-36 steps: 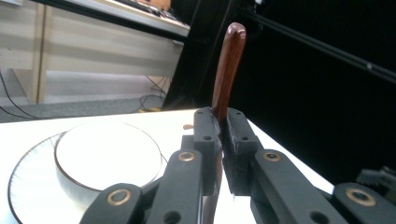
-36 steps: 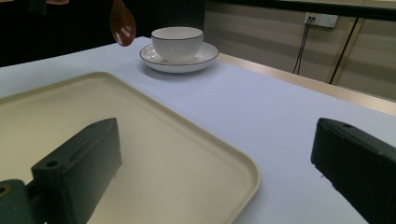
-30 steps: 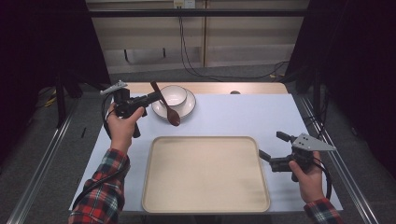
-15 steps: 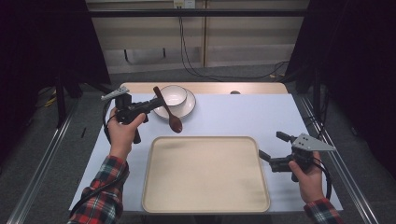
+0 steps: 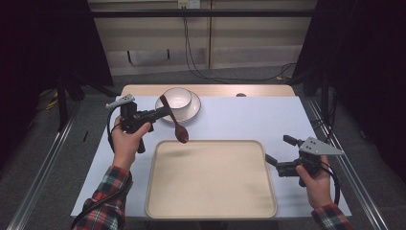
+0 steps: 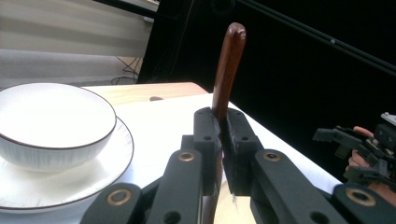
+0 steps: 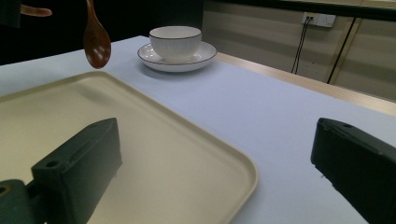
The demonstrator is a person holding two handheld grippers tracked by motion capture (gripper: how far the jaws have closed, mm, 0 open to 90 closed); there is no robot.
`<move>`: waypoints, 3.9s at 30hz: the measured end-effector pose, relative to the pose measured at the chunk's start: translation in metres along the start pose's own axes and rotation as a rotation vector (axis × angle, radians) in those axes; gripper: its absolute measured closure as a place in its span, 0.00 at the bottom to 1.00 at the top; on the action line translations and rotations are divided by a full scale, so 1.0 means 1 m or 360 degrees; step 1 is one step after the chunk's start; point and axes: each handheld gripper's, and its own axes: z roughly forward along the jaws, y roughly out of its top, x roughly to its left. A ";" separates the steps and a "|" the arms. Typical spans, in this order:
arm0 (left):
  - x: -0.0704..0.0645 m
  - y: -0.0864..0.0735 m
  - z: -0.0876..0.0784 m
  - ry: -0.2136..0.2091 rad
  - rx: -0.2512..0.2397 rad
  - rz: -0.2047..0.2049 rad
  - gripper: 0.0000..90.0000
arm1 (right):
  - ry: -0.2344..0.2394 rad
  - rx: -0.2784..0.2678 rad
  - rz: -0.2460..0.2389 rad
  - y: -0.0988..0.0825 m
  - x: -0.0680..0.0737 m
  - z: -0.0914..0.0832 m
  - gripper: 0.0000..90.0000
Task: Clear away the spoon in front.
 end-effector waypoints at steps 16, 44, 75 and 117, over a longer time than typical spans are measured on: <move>-0.008 -0.007 -0.002 -0.0047 0.0045 -0.0006 0.94 | 0.0006 0.0007 -0.0001 0.000 0.000 0.000 0.02; -0.020 -0.027 -0.006 -0.0129 0.0144 -0.0063 0.94 | 0.0001 0.0007 -0.0008 0.000 0.000 0.000 0.02; -0.031 -0.047 -0.013 -0.0221 0.0211 -0.0064 0.94 | -0.0003 0.0018 -0.0013 0.000 0.000 0.000 0.02; -0.036 -0.071 -0.014 -0.0267 0.0331 -0.0119 0.94 | 0.0001 0.0035 -0.0010 -0.001 0.001 0.002 0.02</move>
